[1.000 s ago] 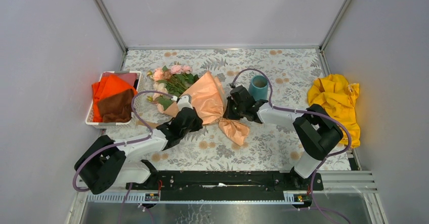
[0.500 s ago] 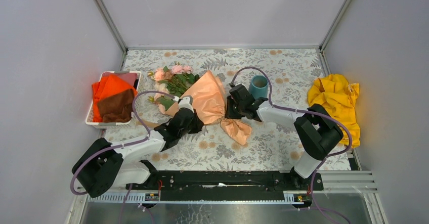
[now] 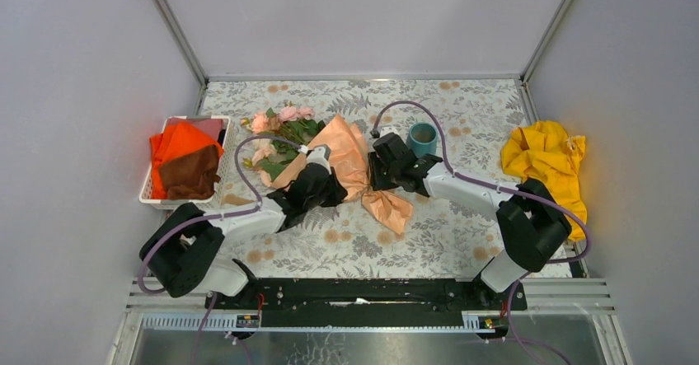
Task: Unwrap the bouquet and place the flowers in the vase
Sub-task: Untie the ribbon from the wrapping paper.
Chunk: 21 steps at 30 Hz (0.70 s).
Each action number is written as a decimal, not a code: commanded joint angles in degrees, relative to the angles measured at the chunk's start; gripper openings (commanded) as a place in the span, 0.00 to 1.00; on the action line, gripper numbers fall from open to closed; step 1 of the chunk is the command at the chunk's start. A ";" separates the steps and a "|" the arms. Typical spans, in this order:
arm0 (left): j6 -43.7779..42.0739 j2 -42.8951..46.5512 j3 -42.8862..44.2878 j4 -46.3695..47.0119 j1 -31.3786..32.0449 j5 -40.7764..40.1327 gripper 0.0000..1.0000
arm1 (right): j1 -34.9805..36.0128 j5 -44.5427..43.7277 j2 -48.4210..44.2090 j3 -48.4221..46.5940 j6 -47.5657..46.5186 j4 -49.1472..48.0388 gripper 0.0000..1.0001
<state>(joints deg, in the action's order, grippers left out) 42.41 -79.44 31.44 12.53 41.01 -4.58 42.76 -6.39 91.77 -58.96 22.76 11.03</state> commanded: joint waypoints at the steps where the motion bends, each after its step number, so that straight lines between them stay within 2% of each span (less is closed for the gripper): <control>1: -2.38 -2.92 4.36 2.33 -0.15 -1.90 0.01 | 1.02 0.19 0.29 -2.30 -2.60 0.33 0.38; 5: -2.71 -6.43 6.96 0.87 -0.63 -4.73 0.01 | 1.51 2.30 1.62 -3.73 -3.71 -0.17 0.37; 11: -0.85 -11.00 7.21 1.24 -4.27 -3.30 0.00 | 1.58 1.36 5.16 -4.62 -3.67 3.10 0.32; 15: -0.34 -11.98 6.72 1.58 -6.25 -0.38 0.00 | 1.62 -1.68 3.43 0.27 -2.41 3.25 0.32; 21: -0.75 -12.29 6.79 1.31 -6.88 -0.08 0.00 | 1.59 -4.40 1.71 4.98 -1.75 4.15 0.32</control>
<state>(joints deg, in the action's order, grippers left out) 41.85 -91.02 37.91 12.86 35.07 -4.58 43.88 -7.33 96.14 -55.99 20.60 12.43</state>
